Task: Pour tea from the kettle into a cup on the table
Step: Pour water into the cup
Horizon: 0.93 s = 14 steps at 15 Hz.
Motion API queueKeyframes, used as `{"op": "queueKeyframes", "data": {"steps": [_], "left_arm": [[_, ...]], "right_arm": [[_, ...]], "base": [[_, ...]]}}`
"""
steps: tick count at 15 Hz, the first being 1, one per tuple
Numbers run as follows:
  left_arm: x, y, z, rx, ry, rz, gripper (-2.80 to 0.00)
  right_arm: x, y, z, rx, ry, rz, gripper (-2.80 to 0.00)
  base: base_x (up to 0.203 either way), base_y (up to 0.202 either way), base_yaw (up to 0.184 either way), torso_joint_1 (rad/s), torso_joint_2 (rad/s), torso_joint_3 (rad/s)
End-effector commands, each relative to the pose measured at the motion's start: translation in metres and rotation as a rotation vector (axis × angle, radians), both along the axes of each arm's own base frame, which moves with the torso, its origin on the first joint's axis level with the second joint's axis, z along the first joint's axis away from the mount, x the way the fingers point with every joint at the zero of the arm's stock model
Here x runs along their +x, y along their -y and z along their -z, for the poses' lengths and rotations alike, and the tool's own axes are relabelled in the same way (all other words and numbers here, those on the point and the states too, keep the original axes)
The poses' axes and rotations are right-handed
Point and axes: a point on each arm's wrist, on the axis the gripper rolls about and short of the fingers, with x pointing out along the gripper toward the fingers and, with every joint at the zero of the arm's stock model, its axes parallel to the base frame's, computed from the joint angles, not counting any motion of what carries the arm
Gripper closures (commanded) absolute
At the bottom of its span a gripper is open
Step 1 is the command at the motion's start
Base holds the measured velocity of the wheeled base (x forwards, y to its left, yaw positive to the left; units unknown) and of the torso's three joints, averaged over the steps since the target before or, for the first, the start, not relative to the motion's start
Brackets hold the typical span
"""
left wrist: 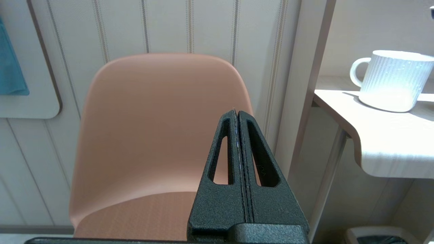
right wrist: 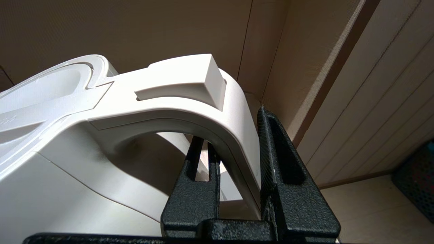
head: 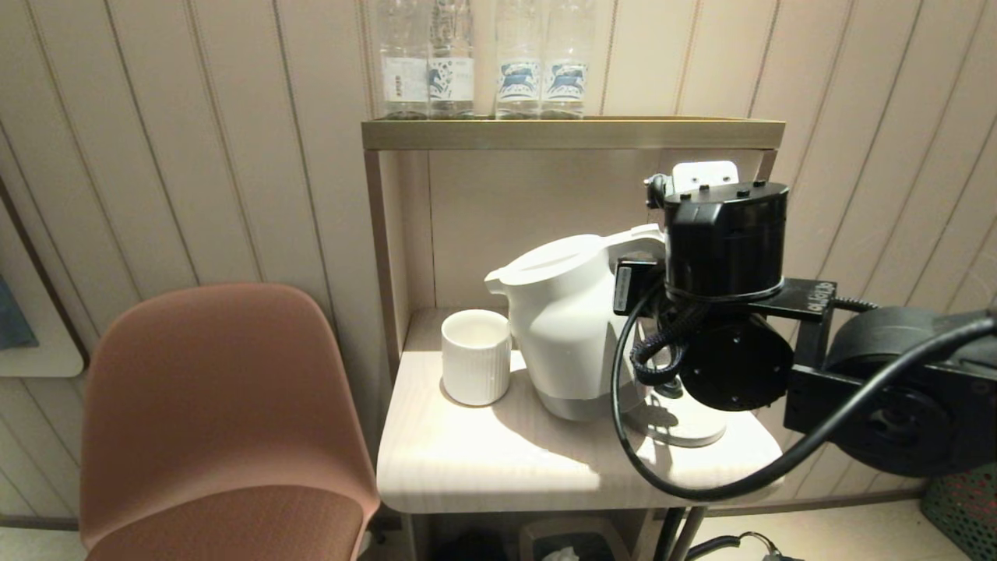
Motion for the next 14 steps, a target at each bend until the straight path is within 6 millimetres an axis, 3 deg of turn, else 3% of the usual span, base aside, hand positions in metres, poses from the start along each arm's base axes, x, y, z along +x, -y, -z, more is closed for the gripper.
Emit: {"op": "queueKeyframes", "data": {"steps": [1,14], "left_arm": [[-0.0001,0.0,-0.0002,0.0,0.002,-0.001,0.0],[0.0,0.0,0.0,0.0,0.001,-0.001,0.0]], "right_arm": [[-0.0003,-0.0007,-0.0001,-0.001,0.002,0.001,0.0],[0.0001,-0.0014,-0.0045,-0.093,-0.014,-0.026,0.0]], "base": [[0.0,0.0,0.0,0.0,0.0,0.0],[0.0,0.0,0.0,0.0,0.0,0.0]]}}
